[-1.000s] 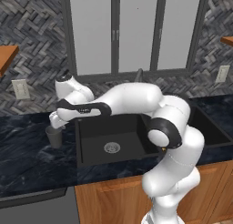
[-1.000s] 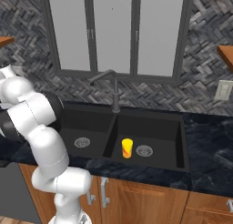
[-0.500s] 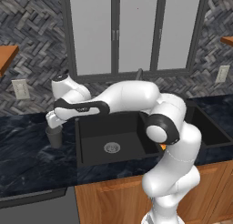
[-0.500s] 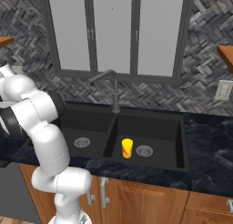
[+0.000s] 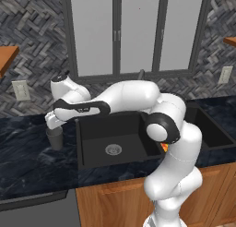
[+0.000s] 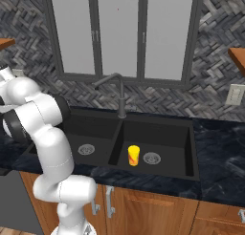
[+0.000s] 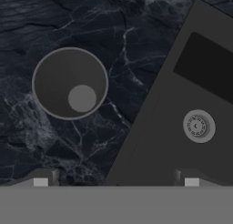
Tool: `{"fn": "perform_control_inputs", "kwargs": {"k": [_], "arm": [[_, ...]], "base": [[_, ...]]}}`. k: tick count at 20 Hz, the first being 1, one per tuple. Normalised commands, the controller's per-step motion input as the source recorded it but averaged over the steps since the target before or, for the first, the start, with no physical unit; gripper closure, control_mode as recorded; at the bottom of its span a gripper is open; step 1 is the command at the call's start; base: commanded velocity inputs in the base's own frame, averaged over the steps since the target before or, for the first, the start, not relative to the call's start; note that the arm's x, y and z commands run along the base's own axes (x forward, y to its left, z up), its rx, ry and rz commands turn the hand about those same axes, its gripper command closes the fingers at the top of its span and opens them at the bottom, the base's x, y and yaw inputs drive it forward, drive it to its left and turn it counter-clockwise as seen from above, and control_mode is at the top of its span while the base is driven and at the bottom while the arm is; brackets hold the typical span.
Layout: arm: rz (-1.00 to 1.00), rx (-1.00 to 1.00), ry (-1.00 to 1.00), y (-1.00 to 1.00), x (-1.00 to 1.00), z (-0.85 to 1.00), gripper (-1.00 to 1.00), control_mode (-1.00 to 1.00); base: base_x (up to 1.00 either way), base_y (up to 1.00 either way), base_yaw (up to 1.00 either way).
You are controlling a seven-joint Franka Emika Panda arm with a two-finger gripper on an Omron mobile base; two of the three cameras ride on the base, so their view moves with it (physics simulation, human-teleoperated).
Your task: Move any existing items from the left basin to the right basin for drying. Then move the glass cup from the counter to the left basin of the sink for washing.
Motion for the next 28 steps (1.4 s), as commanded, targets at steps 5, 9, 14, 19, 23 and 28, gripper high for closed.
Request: {"fn": "perform_control_inputs", "kwargs": {"k": [5, 9, 14, 19, 23, 28], "arm": [[0.00, 0.00, 0.01, 0.09, 0.05, -0.03, -1.00, -1.00], [0.00, 0.00, 0.00, 0.09, 0.00, -0.07, -1.00, -1.00], [0.00, 0.00, 0.01, 0.10, 0.01, -0.10, -1.00, -1.00], [0.00, 0.00, 0.00, 0.05, 0.07, -0.04, -1.00, -1.00], [0.00, 0.00, 0.01, 0.06, 0.21, 0.00, -1.00, -1.00], [0.00, 0.00, 0.02, 0.08, 0.18, -0.01, -1.00, -1.00]], "base": [[0.00, 0.00, 0.00], [0.00, 0.00, 0.00], [0.00, 0.00, 0.00], [0.00, 0.00, 0.00], [0.00, 0.00, 0.00], [0.00, 0.00, 0.00]]}}
